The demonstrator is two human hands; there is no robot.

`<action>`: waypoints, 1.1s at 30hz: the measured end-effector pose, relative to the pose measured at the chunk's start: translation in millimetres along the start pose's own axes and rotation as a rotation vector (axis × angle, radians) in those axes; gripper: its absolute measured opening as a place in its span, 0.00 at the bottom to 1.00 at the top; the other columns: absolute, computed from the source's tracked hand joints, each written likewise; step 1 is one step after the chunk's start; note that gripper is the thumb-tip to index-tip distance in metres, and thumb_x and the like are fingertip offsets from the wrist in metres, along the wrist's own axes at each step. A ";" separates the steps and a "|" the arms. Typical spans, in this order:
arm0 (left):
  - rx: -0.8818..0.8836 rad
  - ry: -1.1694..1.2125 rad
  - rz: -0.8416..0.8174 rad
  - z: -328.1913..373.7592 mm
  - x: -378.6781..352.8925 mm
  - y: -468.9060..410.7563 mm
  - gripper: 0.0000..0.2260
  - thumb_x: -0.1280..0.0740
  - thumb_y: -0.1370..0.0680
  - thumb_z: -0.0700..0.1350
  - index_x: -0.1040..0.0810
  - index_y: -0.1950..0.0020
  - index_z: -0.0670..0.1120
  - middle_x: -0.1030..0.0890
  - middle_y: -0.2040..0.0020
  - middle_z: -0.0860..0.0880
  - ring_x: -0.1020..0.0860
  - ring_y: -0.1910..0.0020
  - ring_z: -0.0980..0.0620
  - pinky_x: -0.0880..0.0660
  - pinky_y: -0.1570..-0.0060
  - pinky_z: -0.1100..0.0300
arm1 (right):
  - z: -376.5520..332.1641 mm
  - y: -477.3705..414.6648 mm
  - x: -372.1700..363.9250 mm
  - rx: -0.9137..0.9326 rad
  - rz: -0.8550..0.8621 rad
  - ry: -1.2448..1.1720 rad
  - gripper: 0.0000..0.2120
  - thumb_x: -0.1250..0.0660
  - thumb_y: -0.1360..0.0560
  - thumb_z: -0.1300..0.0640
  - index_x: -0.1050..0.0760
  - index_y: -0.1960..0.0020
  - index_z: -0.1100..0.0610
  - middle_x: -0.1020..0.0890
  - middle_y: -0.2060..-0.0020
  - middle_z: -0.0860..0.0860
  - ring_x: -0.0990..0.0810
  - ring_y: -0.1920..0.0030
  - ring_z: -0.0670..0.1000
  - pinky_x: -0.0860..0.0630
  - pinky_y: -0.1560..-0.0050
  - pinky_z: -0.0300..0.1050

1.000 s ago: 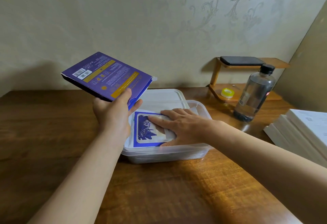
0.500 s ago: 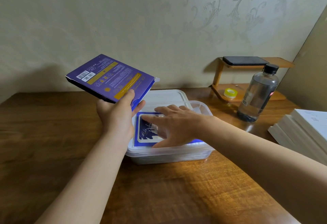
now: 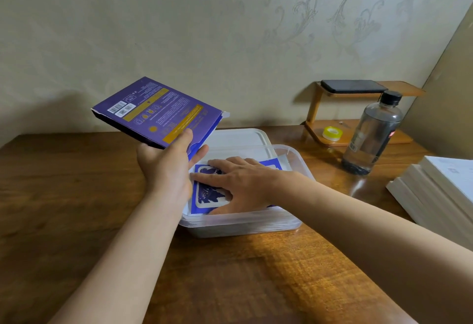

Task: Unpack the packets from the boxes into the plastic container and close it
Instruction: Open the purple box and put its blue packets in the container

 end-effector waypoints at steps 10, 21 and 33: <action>0.019 0.021 0.000 -0.5 -3.5 -1.8 0.14 0.28 0.24 0.32 0.24 0.42 0.44 0.16 0.49 0.45 0.13 0.58 0.52 0.16 0.62 0.53 | 38.4 40.2 -4.9 -0.136 -0.039 -0.083 0.39 0.42 0.27 0.26 0.59 0.23 0.30 0.51 0.19 0.47 0.51 0.21 0.58 0.51 0.25 0.63; 0.008 -0.001 -0.004 1.0 -2.0 0.8 0.16 0.27 0.23 0.35 0.27 0.41 0.48 0.17 0.44 0.49 0.13 0.53 0.54 0.17 0.62 0.57 | 29.0 31.8 -3.0 -0.119 -0.068 -0.068 0.39 0.41 0.27 0.27 0.57 0.23 0.30 0.48 0.20 0.47 0.49 0.21 0.58 0.48 0.25 0.62; 0.030 0.013 -0.001 0.1 -2.7 -0.7 0.15 0.27 0.23 0.35 0.27 0.41 0.47 0.17 0.44 0.46 0.13 0.53 0.51 0.17 0.63 0.56 | 31.6 46.1 26.2 -0.220 -0.024 -0.428 0.39 0.39 0.27 0.28 0.49 0.21 0.36 0.45 0.20 0.47 0.46 0.21 0.55 0.45 0.25 0.60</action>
Point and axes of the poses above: each hand's wrist, its own y-axis away from the middle knuckle, its own x-axis out of the back of the hand, z = x × y, the point moved 9 cm from there along -y, towards the middle knuckle
